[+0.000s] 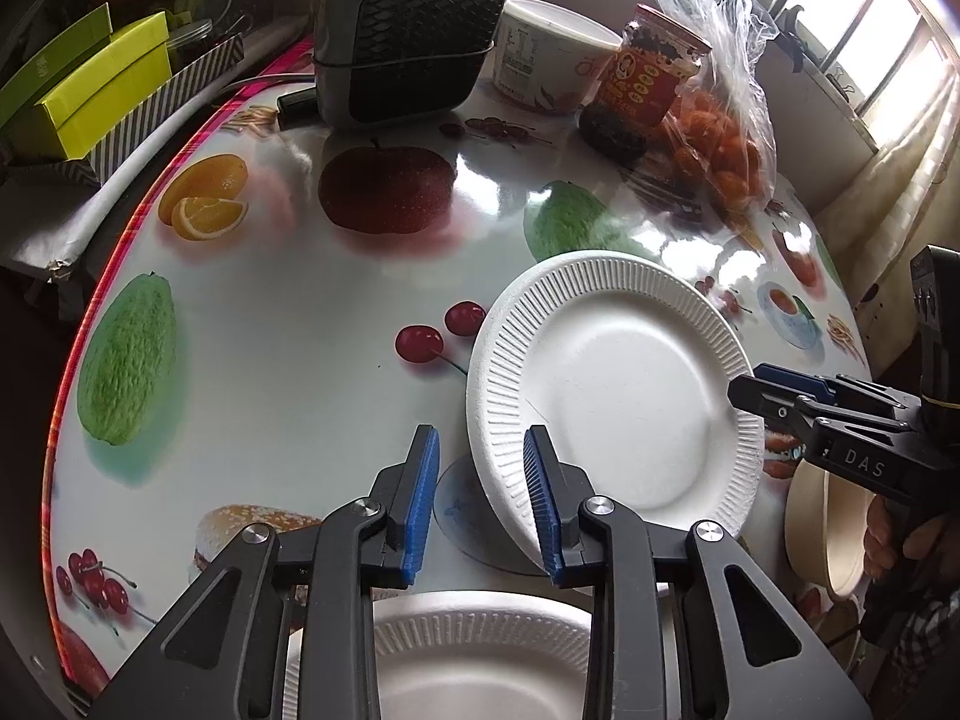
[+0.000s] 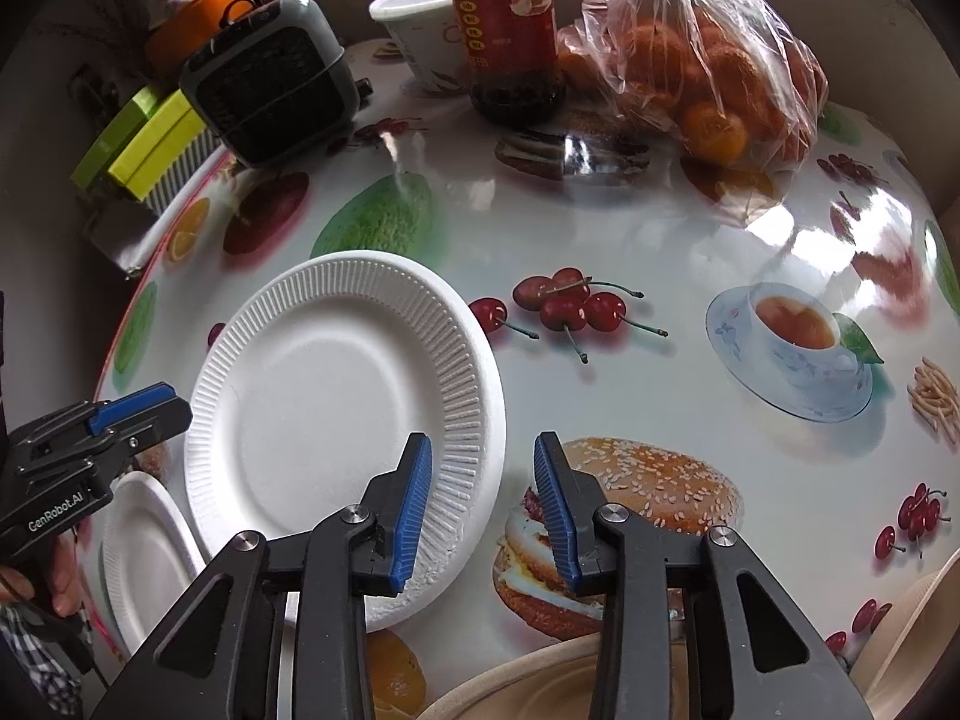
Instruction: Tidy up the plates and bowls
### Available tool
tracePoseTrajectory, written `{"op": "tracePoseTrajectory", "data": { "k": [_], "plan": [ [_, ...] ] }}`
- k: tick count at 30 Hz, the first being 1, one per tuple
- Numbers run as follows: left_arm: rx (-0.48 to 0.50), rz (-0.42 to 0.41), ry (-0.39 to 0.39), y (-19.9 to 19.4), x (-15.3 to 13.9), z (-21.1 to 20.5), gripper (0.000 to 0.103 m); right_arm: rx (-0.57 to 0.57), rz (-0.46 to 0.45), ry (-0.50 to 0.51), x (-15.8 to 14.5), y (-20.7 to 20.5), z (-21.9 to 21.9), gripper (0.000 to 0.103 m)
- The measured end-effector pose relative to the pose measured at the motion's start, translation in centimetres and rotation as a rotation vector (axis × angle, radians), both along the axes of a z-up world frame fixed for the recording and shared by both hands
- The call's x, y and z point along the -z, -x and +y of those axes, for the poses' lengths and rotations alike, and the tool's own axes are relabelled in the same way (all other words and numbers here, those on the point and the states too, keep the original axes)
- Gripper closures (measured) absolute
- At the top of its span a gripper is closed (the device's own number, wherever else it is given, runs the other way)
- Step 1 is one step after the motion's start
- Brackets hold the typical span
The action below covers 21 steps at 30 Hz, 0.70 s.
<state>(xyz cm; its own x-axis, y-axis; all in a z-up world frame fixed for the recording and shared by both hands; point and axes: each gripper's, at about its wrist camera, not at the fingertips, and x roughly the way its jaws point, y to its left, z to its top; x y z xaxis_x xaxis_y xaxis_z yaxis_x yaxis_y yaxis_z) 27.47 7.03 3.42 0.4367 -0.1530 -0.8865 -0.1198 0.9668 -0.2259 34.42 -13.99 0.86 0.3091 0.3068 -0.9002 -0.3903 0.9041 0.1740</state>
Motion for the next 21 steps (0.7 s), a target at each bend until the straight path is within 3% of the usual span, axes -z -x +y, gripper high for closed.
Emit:
{"op": "tracePoseTrajectory", "data": {
  "k": [7, 21],
  "plan": [
    [0.003, 0.005, -0.013, 0.00, 0.28, -0.10, 0.084, 0.000, -0.001, -0.004, 0.04, -0.07, 0.01, 0.080],
    [0.013, 0.003, -0.014, 0.01, 0.45, -0.48, 0.092, -0.003, -0.003, -0.008, -0.06, 0.08, 0.09, 0.083]
  ]
}}
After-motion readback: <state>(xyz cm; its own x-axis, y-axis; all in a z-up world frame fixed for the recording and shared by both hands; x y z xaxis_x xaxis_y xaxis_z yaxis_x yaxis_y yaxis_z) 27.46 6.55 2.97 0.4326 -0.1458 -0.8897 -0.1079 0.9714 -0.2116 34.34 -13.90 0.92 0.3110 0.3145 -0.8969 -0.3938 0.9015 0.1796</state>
